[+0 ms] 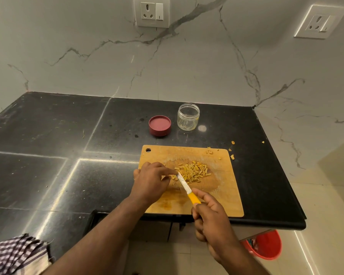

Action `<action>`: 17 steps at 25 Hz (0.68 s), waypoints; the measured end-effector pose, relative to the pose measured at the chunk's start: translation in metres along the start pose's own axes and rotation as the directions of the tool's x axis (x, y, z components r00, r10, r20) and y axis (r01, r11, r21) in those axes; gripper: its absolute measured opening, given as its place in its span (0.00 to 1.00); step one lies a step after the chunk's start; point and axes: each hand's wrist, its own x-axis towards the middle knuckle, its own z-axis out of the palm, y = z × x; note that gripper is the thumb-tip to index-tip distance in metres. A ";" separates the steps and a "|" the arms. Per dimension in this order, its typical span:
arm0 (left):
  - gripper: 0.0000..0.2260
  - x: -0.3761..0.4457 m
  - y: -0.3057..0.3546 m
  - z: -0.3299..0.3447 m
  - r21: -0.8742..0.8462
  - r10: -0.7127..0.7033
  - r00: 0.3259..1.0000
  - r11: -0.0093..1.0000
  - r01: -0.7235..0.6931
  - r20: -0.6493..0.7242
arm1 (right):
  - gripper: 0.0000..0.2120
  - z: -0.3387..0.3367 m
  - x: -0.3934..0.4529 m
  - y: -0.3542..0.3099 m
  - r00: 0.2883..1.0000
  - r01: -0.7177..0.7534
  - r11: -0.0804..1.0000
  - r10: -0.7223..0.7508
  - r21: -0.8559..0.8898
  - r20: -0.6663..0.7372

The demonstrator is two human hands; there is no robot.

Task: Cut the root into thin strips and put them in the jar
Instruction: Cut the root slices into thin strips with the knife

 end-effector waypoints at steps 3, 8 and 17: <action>0.09 -0.001 -0.005 0.001 0.020 -0.006 0.997 1.000 0.008 -0.072 | 0.21 -0.003 0.000 -0.003 1.000 0.006 0.999 -0.005 0.038 -0.023; 0.08 0.003 -0.008 -0.004 0.006 -0.064 0.992 0.998 0.065 -0.108 | 0.21 -0.004 0.000 0.002 0.999 0.045 0.974 -0.049 -0.222 -0.014; 0.13 0.006 -0.044 -0.021 -0.197 -0.265 0.964 0.946 0.259 -0.004 | 0.24 -0.003 0.008 0.024 0.949 0.286 0.482 -0.263 -0.828 0.175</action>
